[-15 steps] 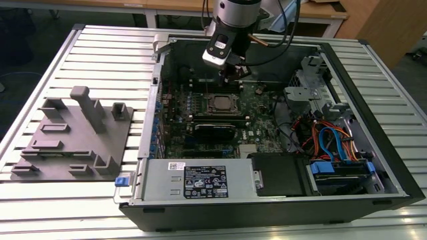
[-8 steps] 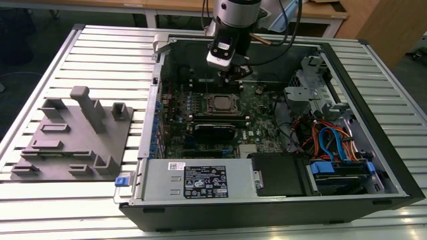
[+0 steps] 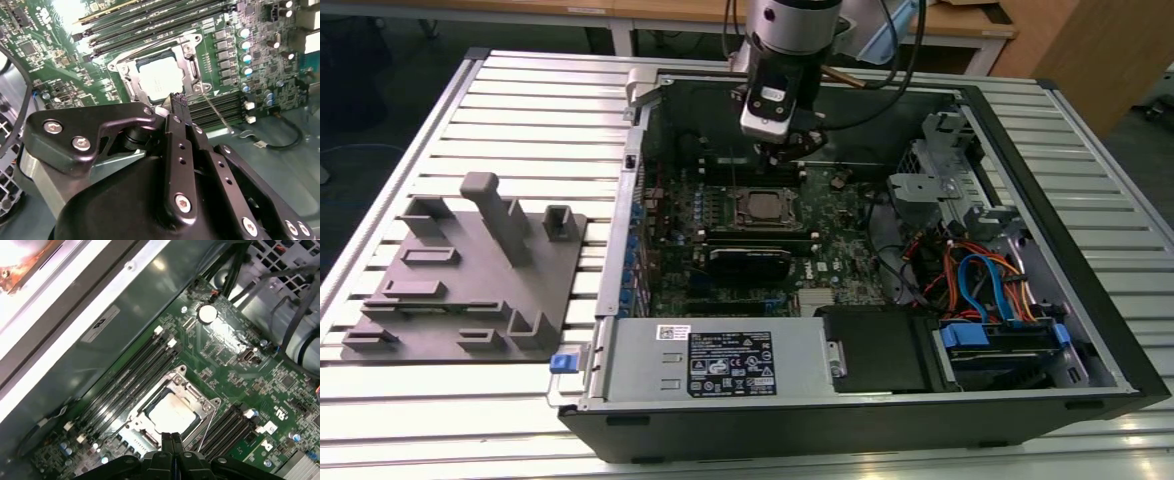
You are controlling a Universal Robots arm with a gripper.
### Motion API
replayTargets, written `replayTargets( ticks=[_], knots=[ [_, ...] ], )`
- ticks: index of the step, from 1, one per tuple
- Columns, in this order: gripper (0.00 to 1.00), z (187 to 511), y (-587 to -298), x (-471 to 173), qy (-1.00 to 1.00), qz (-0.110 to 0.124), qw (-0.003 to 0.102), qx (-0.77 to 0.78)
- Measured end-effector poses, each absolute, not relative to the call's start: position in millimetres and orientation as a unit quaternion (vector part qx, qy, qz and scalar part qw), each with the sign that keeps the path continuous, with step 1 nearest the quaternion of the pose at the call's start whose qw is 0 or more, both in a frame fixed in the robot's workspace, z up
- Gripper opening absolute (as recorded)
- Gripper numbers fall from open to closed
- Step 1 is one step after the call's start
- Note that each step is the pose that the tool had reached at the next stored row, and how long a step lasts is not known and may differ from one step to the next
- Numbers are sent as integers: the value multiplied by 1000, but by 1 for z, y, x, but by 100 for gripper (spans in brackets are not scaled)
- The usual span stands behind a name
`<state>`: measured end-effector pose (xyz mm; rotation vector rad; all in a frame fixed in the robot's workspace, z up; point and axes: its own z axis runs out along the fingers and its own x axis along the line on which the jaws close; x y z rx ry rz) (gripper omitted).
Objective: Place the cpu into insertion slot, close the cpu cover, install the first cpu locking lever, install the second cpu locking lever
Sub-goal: 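Install the first cpu locking lever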
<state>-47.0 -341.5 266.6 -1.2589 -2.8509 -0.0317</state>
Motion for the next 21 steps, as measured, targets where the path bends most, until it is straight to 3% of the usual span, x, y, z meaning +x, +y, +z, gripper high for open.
replayTargets(
  ticks=[21],
  knots=[
    [10,267,-341,-56,-929,-10,12,-371]
  ],
)
